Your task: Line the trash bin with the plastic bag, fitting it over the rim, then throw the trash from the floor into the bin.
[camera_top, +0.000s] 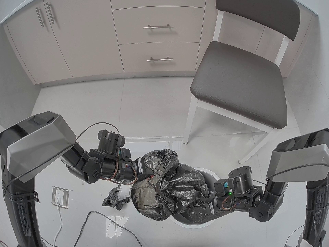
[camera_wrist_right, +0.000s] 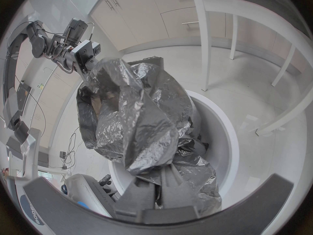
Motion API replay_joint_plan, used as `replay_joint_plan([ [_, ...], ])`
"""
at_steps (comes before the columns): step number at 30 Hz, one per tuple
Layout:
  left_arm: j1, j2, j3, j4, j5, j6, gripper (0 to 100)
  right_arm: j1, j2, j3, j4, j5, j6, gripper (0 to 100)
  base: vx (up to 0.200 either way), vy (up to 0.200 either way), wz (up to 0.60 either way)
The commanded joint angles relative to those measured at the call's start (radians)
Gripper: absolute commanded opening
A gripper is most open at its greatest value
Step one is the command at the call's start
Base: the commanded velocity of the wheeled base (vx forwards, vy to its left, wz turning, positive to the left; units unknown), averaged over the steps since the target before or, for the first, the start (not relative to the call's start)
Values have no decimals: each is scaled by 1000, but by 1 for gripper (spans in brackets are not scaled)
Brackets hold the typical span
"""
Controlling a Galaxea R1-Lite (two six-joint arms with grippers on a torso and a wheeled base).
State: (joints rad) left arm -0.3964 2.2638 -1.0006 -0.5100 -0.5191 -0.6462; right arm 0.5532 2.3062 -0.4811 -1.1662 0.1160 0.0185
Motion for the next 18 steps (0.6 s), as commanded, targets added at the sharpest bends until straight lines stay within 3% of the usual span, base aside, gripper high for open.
replay_joint_plan([
  [1,-7,5,0,-1,13,0,0,21,33,-106,65,2,1,0,0,0,0],
  [18,-7,6,0,-1,14,2,0,10,180,-366,226,10,0,0,0,0,0],
])
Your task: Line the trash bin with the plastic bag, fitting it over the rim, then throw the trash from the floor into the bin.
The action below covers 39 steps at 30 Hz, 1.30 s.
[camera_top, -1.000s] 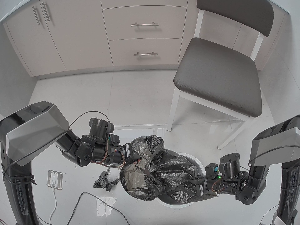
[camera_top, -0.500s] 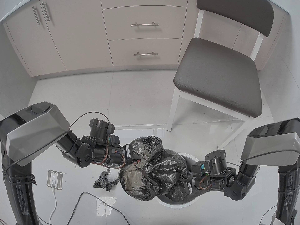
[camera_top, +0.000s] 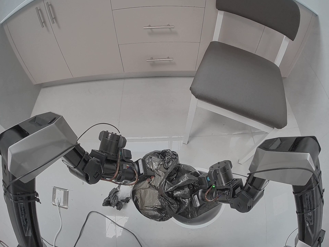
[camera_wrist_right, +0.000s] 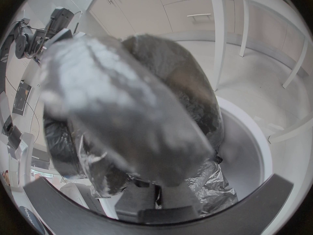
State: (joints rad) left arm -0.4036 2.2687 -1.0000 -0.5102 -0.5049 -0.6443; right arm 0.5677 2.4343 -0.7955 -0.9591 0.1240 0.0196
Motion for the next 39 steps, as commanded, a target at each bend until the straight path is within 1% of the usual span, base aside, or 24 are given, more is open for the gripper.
replay_joint_plan([
  [1,0,2,0,-1,0,0,0,-6,54,-54,23,2,-1,0,0,0,0],
  [6,0,2,0,-1,-1,0,0,-9,58,-71,56,2,-1,0,0,0,0],
  [13,-1,2,0,-1,0,2,0,-9,75,-74,56,-7,0,0,0,0,0],
  [18,-1,2,1,-2,0,2,0,-9,80,-88,60,-29,2,0,0,0,0],
  [19,-1,2,1,-2,0,2,0,-11,81,-91,60,-49,3,0,0,0,0],
  [21,-1,2,3,-1,0,9,0,-11,81,-94,76,-67,3,0,0,0,0],
  [25,-3,5,8,-1,2,37,0,-8,77,-113,122,-155,5,0,0,0,0],
  [28,-1,5,8,-1,0,35,0,-5,75,-111,122,-193,3,0,0,0,0],
  [31,-3,5,8,-1,2,35,0,-2,75,-111,122,-218,5,0,0,0,0],
  [35,-3,5,8,-1,0,35,0,6,74,-113,129,-310,2,0,0,0,0],
  [37,-3,5,8,-1,0,35,0,11,71,-108,138,-345,2,0,0,0,0],
  [38,-3,5,8,-1,0,35,0,11,71,-108,138,-345,2,0,0,0,0],
  [39,-3,5,8,-1,0,35,0,17,65,-100,145,-359,2,0,0,0,0],
])
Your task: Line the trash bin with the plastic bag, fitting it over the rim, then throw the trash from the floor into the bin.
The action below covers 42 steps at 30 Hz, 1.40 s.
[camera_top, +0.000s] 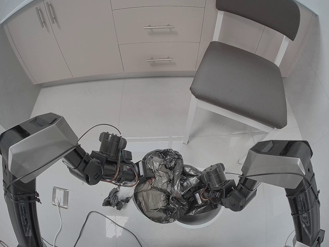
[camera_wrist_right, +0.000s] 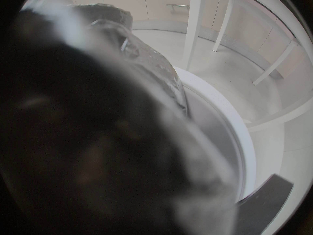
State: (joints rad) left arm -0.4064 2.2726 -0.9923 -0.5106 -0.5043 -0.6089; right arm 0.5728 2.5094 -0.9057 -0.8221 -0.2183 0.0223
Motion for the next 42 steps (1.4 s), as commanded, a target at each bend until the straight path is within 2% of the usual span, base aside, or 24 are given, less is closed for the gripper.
replay_joint_plan([
  [1,0,1,0,0,0,0,0,12,-11,11,6,-18,-1,0,0,0,0],
  [2,0,1,0,0,0,0,0,12,-11,11,6,-18,-1,0,0,0,0],
  [3,0,1,0,0,0,0,0,12,-11,13,6,-18,-1,100,0,0,0],
  [12,0,1,0,0,0,1,0,27,-40,61,-8,0,4,100,0,0,0],
  [17,1,1,0,-2,0,1,0,56,-127,143,-11,0,42,100,0,0,0],
  [30,0,1,0,0,1,1,0,99,-359,301,-12,-1,45,100,0,0,0],
  [34,0,1,1,-2,1,1,0,111,-403,284,-15,0,41,100,0,0,0],
  [42,0,2,9,-16,1,1,0,113,-359,166,-14,-1,44,100,0,0,0],
])
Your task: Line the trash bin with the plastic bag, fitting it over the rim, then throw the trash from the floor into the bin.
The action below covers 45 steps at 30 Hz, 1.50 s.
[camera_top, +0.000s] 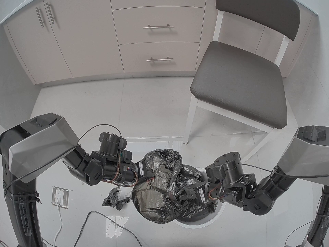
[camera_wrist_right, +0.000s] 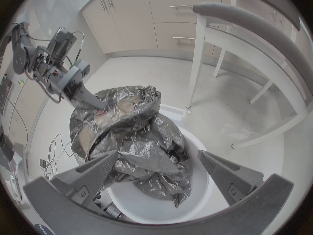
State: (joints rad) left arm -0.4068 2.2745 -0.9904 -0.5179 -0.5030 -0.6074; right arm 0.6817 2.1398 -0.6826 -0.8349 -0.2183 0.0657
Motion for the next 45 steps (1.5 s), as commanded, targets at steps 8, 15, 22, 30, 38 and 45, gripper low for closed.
replay_joint_plan([
  [8,0,3,12,-28,9,0,0,-8,61,-86,0,0,2,100,0,0,0],
  [15,-3,5,12,-28,18,0,0,-31,117,-86,-10,0,2,100,0,0,0],
  [22,-4,5,12,-28,18,0,0,-99,196,-89,-15,0,-6,100,0,0,0],
  [30,-4,8,12,-30,20,0,0,-148,259,-120,-24,23,-20,100,0,0,0],
  [38,-6,8,12,-30,20,2,0,-171,308,-169,-26,23,-53,100,0,0,0],
  [45,-6,10,12,-30,20,2,0,-169,262,-134,-26,23,-49,100,0,0,0],
])
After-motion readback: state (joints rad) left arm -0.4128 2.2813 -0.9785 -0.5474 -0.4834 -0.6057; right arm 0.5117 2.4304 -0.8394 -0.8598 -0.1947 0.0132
